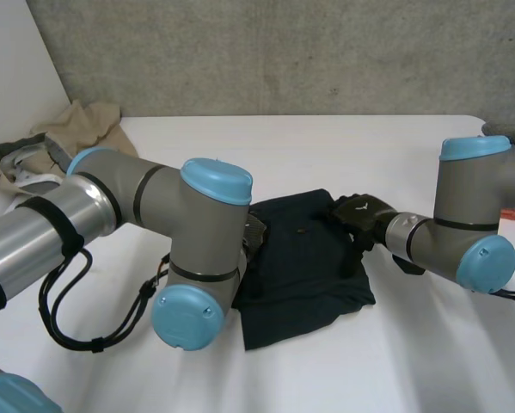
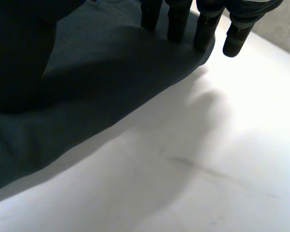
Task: Fold the laundry.
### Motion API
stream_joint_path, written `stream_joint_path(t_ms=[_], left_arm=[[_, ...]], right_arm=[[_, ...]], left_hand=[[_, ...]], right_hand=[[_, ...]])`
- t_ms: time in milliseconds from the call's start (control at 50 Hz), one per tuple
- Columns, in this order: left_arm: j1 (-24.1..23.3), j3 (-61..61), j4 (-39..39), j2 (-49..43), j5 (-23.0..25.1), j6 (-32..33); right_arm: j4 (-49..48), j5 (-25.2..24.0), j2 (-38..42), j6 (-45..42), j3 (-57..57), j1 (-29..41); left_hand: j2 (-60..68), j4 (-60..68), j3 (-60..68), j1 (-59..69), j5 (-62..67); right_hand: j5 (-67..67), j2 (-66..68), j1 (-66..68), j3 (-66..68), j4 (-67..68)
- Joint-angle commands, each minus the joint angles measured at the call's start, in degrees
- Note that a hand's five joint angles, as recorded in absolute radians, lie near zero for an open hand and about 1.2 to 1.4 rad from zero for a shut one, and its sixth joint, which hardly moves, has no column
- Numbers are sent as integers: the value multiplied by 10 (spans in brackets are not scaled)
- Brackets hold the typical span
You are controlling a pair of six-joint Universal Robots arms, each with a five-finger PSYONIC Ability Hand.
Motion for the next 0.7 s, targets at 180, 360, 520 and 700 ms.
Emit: stream_joint_path(t_ms=[180, 360, 520, 700], left_arm=[[-3, -38, 39, 149, 34, 4], [40, -143, 72, 260, 179, -32], [62, -190, 88, 282, 239, -80], [69, -196, 94, 274, 238, -84]], right_arm=[[-133, 34, -210, 13, 187, 19], [-362, 34, -351, 4, 494, 44], [-503, 30, -328, -9, 596, 81], [-544, 36, -243, -61, 570, 83]], left_hand=[[-14, -17, -20, -4, -27], [-14, -17, -20, -4, -27], [-6, -10, -12, 3, -20], [-8, -11, -14, 2, -22]], right_hand=[[-25, -7, -11, -13, -21], [-25, -7, -11, -13, -21], [-25, -7, -11, -13, -21], [-25, -7, -11, -13, -21]])
